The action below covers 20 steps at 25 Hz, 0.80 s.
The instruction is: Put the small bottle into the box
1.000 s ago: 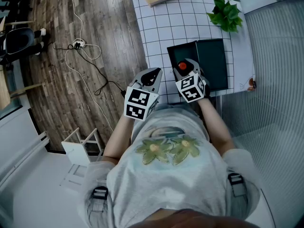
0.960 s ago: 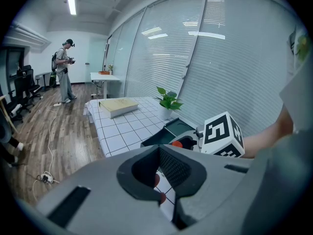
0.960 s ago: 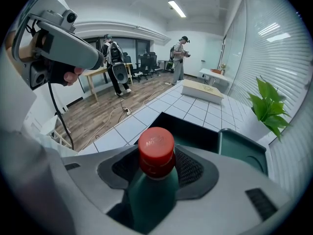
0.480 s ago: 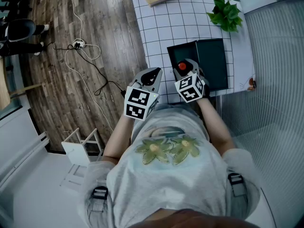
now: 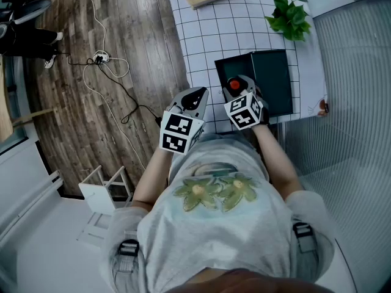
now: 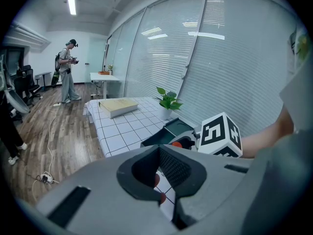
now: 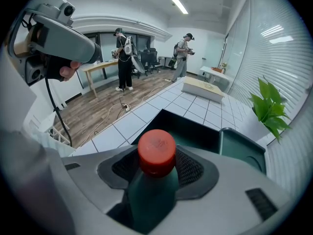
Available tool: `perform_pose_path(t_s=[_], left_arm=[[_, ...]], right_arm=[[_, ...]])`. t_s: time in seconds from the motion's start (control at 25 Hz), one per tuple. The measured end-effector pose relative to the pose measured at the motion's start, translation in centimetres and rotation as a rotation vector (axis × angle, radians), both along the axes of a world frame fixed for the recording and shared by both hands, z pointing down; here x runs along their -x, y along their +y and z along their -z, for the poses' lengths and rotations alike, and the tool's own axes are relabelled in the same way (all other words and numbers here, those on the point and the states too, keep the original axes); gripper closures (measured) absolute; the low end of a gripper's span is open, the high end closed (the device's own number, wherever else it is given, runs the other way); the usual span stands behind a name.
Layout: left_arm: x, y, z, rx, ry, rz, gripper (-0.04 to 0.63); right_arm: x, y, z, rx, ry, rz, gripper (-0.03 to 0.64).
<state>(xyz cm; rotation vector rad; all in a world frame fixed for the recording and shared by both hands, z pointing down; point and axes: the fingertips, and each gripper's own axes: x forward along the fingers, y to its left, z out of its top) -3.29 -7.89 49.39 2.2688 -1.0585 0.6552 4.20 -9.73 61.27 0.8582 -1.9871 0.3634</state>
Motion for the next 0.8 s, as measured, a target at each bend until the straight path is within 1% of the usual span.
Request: perform_pose_path(t_s=[0.32,0.4,0.6,0.8], left_arm=[[0.1,0.0,0.7,-0.025,0.001,-0.002,0.588],[0.2,-0.1,1.1,-0.035,0.003,0.000,0.588],[0.3,0.1,1.9,-0.056,0.006,0.006,0.588],[0.3,0.5,2.5,-0.073,0.004,0.003,0.588]], right_arm=[[-0.1,0.3,-0.1,0.003,0.007,-0.003,0.399],[-0.2,0.3,0.3,-0.006,-0.009,-0.019,0.399],[-0.5,0.3,2.3,-0.065,-0.058,-0.080,0.399],[-0.5,0.8,4.8,-0.105,-0.126,-0.135,0.402]])
